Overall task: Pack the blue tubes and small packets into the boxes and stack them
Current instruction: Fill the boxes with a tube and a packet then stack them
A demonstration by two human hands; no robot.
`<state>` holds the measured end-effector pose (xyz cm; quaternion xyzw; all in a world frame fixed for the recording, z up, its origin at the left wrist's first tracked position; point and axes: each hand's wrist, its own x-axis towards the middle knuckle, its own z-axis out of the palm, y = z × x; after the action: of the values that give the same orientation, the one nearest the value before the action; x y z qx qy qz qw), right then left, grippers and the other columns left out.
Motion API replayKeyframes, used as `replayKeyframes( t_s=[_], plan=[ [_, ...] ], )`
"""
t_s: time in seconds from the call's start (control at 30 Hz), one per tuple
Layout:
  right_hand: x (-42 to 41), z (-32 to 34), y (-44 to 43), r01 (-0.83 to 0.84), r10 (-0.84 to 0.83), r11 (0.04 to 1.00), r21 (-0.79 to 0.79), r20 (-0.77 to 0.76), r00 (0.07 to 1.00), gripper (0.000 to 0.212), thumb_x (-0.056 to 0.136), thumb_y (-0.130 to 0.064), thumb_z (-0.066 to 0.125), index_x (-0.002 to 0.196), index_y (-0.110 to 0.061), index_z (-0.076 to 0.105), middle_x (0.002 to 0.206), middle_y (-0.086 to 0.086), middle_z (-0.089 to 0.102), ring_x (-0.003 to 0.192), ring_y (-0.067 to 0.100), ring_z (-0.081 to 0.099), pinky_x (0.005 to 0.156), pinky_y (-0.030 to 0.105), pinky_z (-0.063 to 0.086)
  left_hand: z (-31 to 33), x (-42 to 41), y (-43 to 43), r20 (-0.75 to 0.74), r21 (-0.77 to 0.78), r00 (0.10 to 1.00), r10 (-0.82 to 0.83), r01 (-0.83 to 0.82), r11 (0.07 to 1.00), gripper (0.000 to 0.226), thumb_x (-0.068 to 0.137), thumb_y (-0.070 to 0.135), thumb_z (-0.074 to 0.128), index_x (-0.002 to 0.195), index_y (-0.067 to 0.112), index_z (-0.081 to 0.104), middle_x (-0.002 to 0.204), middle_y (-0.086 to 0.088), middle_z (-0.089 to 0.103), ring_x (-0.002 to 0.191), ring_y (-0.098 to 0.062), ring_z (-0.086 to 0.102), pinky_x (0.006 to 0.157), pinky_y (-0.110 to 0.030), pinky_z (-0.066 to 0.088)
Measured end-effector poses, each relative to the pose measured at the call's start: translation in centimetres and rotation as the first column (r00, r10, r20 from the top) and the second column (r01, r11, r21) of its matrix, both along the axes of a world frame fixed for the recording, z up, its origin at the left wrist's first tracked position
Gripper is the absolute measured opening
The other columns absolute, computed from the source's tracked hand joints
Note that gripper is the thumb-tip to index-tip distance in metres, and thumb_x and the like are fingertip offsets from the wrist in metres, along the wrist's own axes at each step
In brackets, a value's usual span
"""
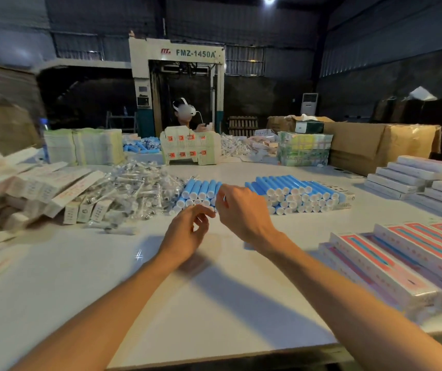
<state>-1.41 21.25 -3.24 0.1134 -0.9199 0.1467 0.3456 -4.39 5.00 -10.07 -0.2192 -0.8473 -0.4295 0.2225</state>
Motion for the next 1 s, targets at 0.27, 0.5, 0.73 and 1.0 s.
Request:
replayKeyframes(
  t_s=[0.27,0.5,0.73,1.0],
  plan=[
    [-3.0,-7.4,-3.8,-0.277,0.311,0.920,-0.276,0.088,0.946,0.015,0.108,-0.029,0.048,0.122,-0.030,0.052,0.093,-0.006,0.075,0.076,0.015,0.066,0.068,0.037,0.054,0.5,0.1,-0.5,0.172,-0.211,0.931,0.322,-0.284,0.935,0.030,0.095,0.014,0.062,0.124,0.023,0.060,0.118,0.001,0.072,0.109,-0.026,0.066,0.087,-0.040,0.053],
    [-4.8,-8.3,-2.5,-0.254,0.369,0.849,-0.463,0.175,0.913,0.021,0.099,-0.013,0.053,0.103,-0.028,0.066,0.078,-0.011,0.066,0.070,0.012,0.061,0.066,0.034,0.048,3.8,-0.1,-6.1,0.146,-0.516,0.843,0.517,-0.381,0.767,0.034,0.100,0.031,0.059,0.133,0.022,0.055,0.138,-0.005,0.060,0.126,-0.030,0.056,0.096,-0.042,0.048],
    [-5.0,-8.1,-2.7,-0.297,0.454,0.794,-0.530,0.192,0.870,0.022,0.097,-0.010,0.051,0.099,-0.023,0.069,0.083,-0.004,0.069,0.078,0.021,0.065,0.074,0.042,0.056,5.4,5.3,-18.4,-0.144,-0.858,0.329,0.934,-0.512,0.048,0.048,0.106,0.028,0.052,0.147,0.008,0.038,0.150,-0.017,0.046,0.135,-0.034,0.047,0.109,-0.042,0.047],
    [-4.6,-7.8,-2.9,-0.319,0.449,0.821,-0.473,0.191,0.873,0.020,0.097,-0.011,0.053,0.100,-0.021,0.070,0.082,-0.008,0.067,0.079,0.021,0.066,0.075,0.042,0.056,4.9,10.0,-25.0,-0.130,-0.886,0.220,0.967,-0.464,-0.014,0.066,0.109,0.062,0.036,0.148,0.010,0.049,0.147,-0.011,0.051,0.134,-0.031,0.055,0.108,-0.038,0.047]
  ],
)
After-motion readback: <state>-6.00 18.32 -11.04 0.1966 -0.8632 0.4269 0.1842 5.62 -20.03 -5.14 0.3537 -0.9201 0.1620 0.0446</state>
